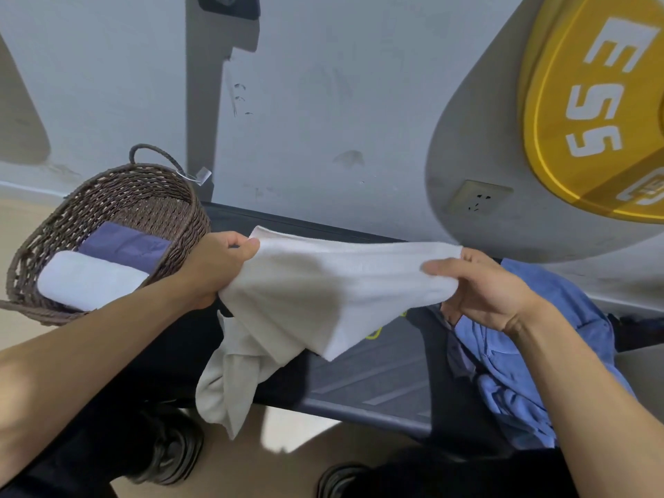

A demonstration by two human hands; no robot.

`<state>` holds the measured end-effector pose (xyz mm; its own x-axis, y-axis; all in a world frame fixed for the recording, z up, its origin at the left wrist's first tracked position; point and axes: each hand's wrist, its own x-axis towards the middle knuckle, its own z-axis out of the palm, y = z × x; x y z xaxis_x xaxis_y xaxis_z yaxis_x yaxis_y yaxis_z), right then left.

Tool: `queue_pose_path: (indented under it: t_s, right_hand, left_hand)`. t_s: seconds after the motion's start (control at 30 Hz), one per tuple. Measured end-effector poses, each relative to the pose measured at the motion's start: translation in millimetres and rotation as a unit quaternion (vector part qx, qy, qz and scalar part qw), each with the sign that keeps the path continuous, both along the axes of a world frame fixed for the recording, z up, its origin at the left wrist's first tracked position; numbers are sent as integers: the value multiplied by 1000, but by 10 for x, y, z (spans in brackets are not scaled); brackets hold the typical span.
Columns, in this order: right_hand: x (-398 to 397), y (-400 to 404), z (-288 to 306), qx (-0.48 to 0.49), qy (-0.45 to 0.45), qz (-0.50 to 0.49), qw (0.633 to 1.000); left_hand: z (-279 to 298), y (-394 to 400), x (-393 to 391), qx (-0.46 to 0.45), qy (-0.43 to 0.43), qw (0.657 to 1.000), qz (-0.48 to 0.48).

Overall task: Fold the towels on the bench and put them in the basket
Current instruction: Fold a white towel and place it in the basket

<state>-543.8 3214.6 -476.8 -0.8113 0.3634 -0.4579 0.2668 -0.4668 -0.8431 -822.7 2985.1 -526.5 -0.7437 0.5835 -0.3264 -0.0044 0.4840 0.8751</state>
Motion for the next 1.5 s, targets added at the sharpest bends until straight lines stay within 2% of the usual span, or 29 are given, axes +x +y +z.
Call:
queue_pose_path:
  t_s: [0.13,0.23,0.4,0.47,0.53,0.57,0.6,0.67,0.77,0.83,0.87,0.93,1.0,1.03,1.1,1.17,1.4,1.5]
  right_hand:
    - [-82,2,-137,-18,9,-99,995]
    - [-148,-55,-332,7,-34,-139,990]
    - [-162,-269,-721,125,-182,-39,975]
    - [-137,-327,-834,238,-256,75,934]
    - [-123,-361,-896,394,-308,190,845]
    - [-134,-377,-892,442,-314,208,814]
    - [-151,-382,-871,465,-309,207,803]
    - [-202,-347,-807,460,-290,156,825]
    - [-268,-233,-725,409,-232,-40,882]
    - [-283,-153,-715,382,-195,-136,893]
    - [-285,-132,-732,366,-193,-150,898]
    - [-266,-122,-808,330,-242,-113,906]
    - [-231,-166,-904,290,-318,-10,903]
    - [-215,-202,-946,287,-345,49,892]
    - [-195,-263,-995,339,-370,144,853]
    - [-198,-330,-1009,380,-376,179,826]
    - [-237,-459,-1057,406,-312,108,852]
    - [-307,-335,-971,336,-291,-17,896]
  left_hand:
    - [-50,48,-16,12,22,999,26]
    - [-169,85,44,1,25,999,37]
    - [-531,-18,159,-41,-52,998,-24]
    - [-665,-55,211,-71,-53,995,-47]
    - [-741,-72,229,-83,-58,994,-45]
    - [-745,-70,220,-77,-72,994,-35]
    - [-733,-58,200,-62,-85,994,-19]
    - [-663,-10,118,-17,-60,998,31]
    - [-502,74,-30,54,41,993,94]
    - [-440,114,-87,78,65,989,104]
    - [-446,120,-88,79,56,989,110]
    - [-497,97,-41,29,47,991,121]
    - [-592,31,57,-83,43,993,78]
    - [-635,-11,138,-144,36,989,28]
    - [-697,-95,326,-234,32,967,-97]
    - [-719,-161,524,-274,40,946,-169]
    - [-629,-214,633,-189,131,956,-180]
    - [-528,-108,394,-150,172,960,-162]
